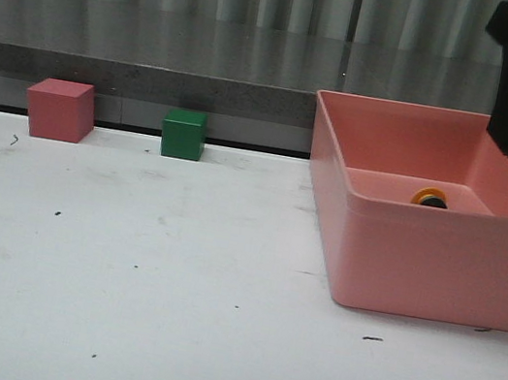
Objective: Place and stand button with both arms
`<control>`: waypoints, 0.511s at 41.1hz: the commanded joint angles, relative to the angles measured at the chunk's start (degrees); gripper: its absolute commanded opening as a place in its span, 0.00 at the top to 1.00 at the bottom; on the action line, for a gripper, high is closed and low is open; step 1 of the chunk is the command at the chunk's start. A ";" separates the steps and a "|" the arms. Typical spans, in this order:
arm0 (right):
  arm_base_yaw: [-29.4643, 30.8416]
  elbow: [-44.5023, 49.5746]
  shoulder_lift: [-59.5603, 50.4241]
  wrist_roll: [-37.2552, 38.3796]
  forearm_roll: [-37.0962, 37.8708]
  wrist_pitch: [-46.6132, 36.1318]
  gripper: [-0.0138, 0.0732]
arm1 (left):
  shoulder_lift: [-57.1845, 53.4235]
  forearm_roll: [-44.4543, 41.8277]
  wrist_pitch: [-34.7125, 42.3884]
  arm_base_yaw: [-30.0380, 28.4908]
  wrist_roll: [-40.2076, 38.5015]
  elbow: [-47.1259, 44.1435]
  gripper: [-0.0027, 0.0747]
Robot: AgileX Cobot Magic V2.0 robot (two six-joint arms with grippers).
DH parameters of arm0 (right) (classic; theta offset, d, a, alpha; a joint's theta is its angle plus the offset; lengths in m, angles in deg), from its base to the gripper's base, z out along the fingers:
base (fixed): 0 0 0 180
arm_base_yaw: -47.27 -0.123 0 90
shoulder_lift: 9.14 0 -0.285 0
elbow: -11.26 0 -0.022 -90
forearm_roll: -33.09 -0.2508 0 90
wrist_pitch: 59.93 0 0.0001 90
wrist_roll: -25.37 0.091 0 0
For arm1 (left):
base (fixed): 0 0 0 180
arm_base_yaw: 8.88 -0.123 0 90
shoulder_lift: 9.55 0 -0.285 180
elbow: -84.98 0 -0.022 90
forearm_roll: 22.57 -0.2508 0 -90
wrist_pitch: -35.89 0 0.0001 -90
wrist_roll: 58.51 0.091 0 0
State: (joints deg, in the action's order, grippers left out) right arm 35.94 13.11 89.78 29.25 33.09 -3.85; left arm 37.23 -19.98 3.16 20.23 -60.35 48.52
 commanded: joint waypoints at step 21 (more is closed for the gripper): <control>2.22 -15.62 19.56 4.99 0.80 -1.00 0.24 | 0.27 0.00 4.25 0.37 -0.12 1.80 0.30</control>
State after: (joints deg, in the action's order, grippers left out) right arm 37.69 0.55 110.13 34.17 33.93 -3.45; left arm 37.23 -20.11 3.16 20.23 -60.35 48.52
